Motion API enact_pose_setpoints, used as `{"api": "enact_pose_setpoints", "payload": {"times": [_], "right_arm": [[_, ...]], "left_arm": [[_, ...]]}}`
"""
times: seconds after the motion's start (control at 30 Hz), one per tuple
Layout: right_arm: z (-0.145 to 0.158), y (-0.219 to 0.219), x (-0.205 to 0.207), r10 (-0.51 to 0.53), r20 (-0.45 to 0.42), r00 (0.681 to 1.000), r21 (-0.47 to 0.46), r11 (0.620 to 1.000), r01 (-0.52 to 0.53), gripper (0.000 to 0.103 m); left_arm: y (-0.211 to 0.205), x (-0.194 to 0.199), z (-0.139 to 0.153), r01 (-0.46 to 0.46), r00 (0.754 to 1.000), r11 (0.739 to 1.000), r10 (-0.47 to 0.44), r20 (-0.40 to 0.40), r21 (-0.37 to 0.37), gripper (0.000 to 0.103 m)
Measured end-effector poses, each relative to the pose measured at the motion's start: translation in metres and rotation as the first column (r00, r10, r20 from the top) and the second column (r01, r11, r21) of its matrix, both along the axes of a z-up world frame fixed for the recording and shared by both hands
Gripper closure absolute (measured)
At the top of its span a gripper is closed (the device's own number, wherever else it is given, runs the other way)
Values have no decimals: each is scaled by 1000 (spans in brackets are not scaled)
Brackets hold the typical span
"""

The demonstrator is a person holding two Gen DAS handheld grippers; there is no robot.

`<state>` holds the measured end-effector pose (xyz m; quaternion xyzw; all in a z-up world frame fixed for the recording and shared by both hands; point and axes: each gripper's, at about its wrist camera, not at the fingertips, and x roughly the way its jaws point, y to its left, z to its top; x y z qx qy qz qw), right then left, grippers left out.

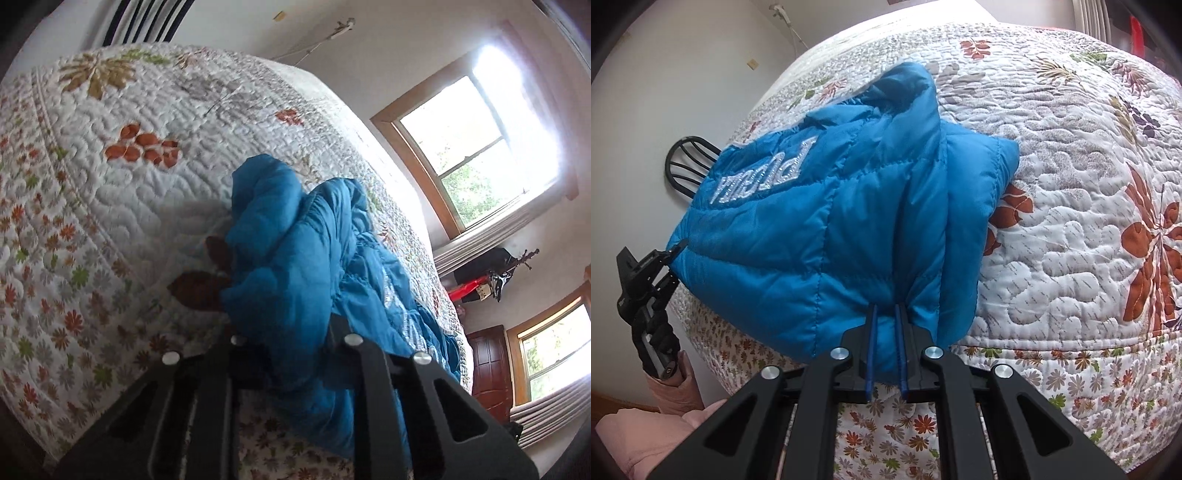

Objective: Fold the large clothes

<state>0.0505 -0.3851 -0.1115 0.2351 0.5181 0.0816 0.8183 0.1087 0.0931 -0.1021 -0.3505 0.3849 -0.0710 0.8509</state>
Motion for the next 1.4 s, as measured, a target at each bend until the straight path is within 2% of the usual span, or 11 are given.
{"api": "enact_pose_setpoints", "payload": {"times": [0.07, 0.13, 0.2, 0.27, 0.4, 0.6, 0.87, 1.1, 1.23, 1.3, 1.4], "right_arm": [[9, -14, -13, -38, 24, 999, 0, 999, 38, 94], [13, -29, -24, -99, 13, 995, -90, 991, 99, 88], [10, -43, -30, -173, -20, 985, -198, 966, 166, 88], [0, -59, -35, -221, -56, 974, -219, 954, 204, 88], [-17, -81, -46, -266, -86, 960, -210, 947, 244, 88], [-29, -88, -50, -263, -96, 960, -177, 954, 244, 88], [-33, -84, -53, -252, -94, 963, -176, 956, 234, 87], [-39, -82, -44, -255, -87, 963, -173, 956, 238, 88], [-39, -83, -45, -259, -84, 962, -168, 956, 243, 88], [-39, -84, -47, -257, -84, 963, -169, 956, 240, 87], [-39, -85, -47, -257, -84, 963, -170, 956, 240, 87]], "left_arm": [[-9, 1, 15, 20, 999, 999, -22, 45, 31, 88], [-21, 1, 34, 47, 994, 995, -55, 99, 83, 88], [-38, -3, 55, 76, 983, 988, -97, 155, 134, 88], [-57, -9, 72, 108, 967, 976, -147, 210, 188, 88], [-105, -21, 104, 185, 917, 938, -272, 291, 293, 89], [-188, -42, 124, 308, 814, 833, -480, 325, 459, 88], [-272, -55, 95, 450, 713, 694, -658, 243, 562, 88], [-330, -47, 33, 596, 645, 562, -760, 75, 573, 87], [-346, -50, 8, 623, 633, 529, -773, 26, 576, 86], [-349, -49, 1, 636, 632, 529, -775, 15, 562, 86], [-346, -42, -1, 665, 631, 544, -776, 6, 512, 86]]}}
